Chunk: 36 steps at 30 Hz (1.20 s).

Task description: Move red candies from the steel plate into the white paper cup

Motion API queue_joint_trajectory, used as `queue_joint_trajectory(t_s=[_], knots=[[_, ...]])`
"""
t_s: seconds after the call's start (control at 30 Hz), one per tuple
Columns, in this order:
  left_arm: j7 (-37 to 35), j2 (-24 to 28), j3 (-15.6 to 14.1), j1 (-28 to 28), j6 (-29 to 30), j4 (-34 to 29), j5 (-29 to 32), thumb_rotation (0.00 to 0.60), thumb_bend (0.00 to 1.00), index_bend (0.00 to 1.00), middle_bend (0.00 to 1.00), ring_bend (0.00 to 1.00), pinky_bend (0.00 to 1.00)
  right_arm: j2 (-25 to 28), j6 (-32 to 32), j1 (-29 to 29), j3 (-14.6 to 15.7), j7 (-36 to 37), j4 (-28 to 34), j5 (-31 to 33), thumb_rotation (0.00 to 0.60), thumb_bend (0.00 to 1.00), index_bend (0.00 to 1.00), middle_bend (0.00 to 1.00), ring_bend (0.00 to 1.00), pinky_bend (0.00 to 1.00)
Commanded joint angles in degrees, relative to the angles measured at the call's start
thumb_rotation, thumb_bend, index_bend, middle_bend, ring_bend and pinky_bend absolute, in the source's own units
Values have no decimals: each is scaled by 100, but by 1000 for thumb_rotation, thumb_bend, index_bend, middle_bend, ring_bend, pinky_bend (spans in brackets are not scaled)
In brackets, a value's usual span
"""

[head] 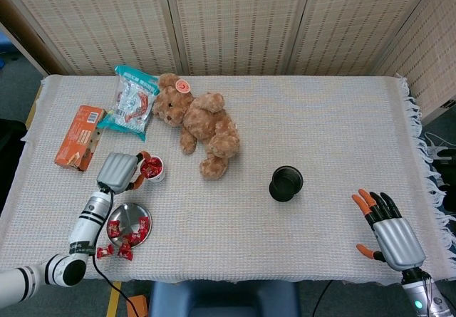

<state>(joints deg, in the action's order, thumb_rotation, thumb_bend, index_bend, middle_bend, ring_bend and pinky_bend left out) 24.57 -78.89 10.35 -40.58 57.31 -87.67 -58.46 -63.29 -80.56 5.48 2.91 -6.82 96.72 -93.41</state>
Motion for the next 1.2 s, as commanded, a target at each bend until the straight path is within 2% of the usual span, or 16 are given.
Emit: queue_joint_trajectory(t_s=[0.03, 0.2, 0.37, 0.5, 0.67, 0.8, 1.07, 1.2], knots=[[-41, 144, -162, 122, 28, -180, -103, 600, 398, 284, 898, 901, 1000, -4, 14, 5, 2, -1, -6, 0, 600, 15, 0, 0, 0, 0], [-369, 429, -518, 545, 507, -648, -779, 600, 398, 273, 897, 901, 1000, -12, 53, 20, 22, -4, -4, -23, 600, 15, 0, 0, 0, 0], [-861, 681, -1135, 1150, 1004, -996, -1590, 600, 397, 267, 897, 901, 1000, -23, 85, 35, 42, -13, -3, -54, 600, 15, 0, 0, 0, 0], [-1268, 634, -1503, 1604, 1383, -900, -2020, 600, 393, 292, 897, 901, 1000, -29, 77, 37, 67, -15, 10, -114, 600, 15, 0, 0, 0, 0], [-1479, 420, -1844, 2205, 1849, -527, -2239, 600, 390, 321, 898, 901, 1000, -19, 18, 17, 105, -4, 15, -214, 600, 15, 0, 0, 0, 0], [-1458, 192, -1965, 2591, 2099, -209, -2240, 600, 387, 325, 897, 900, 1000, -22, 6, 13, 136, -3, 16, -278, 600, 15, 0, 0, 0, 0], [-1435, -258, -1976, 3107, 2383, 358, -2243, 600, 382, 361, 896, 901, 1000, -7, -29, 4, 166, 31, 23, -354, 600, 15, 0, 0, 0, 0], [-1386, -390, -1971, 3241, 2331, 499, -2208, 600, 377, 360, 896, 901, 1000, -3, -16, 9, 177, 33, 19, -369, 600, 15, 0, 0, 0, 0]])
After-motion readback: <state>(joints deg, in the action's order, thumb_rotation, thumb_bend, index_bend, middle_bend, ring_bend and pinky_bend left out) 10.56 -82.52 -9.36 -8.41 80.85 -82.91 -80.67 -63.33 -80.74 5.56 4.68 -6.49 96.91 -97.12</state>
